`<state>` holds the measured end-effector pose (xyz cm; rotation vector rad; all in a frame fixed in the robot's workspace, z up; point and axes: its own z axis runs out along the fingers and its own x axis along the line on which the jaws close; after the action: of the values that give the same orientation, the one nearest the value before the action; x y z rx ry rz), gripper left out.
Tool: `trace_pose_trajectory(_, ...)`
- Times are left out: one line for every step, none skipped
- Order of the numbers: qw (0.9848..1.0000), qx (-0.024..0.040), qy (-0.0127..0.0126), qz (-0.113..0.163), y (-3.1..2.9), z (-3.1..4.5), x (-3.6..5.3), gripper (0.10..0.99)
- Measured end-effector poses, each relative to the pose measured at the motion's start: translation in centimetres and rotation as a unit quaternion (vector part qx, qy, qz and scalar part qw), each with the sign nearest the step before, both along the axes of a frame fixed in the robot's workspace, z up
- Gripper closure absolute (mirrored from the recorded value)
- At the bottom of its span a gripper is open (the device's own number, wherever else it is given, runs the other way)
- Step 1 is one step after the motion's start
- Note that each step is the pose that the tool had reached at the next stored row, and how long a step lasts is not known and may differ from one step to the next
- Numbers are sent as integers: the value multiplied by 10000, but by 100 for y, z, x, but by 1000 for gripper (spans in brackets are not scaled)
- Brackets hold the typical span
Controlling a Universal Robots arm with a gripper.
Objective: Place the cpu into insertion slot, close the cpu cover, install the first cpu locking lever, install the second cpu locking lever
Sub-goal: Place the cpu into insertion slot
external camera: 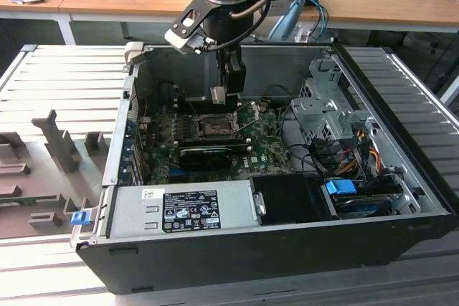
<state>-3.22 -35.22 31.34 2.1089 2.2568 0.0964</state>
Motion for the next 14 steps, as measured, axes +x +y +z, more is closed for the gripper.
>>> trace_pose_trajectory(10000,0,0,0,0,-5,0,557)
trace_pose_trajectory(10000,-1,0,0,0,-11,0,557)
trace_pose_trajectory(10000,0,0,0,0,-19,0,557)
trace_pose_trajectory(10000,0,0,0,0,-30,0,557)
trace_pose_trajectory(10000,0,0,0,0,-35,0,557)
trace_pose_trajectory(10000,0,0,0,0,-40,0,557)
trace_pose_trajectory(10000,0,0,0,0,-44,0,557)
trace_pose_trajectory(10000,0,0,0,0,-48,0,557)
trace_pose_trajectory(10000,0,0,0,0,-53,0,557)
trace_pose_trajectory(10000,0,0,0,0,-58,0,557)
trace_pose_trajectory(10000,0,0,0,0,-62,0,557)
trace_pose_trajectory(10000,0,0,0,0,-67,0,557)
trace_pose_trajectory(10000,0,0,0,0,-70,0,557)
trace_pose_trajectory(10000,-1,1,0,0,-74,0,557)
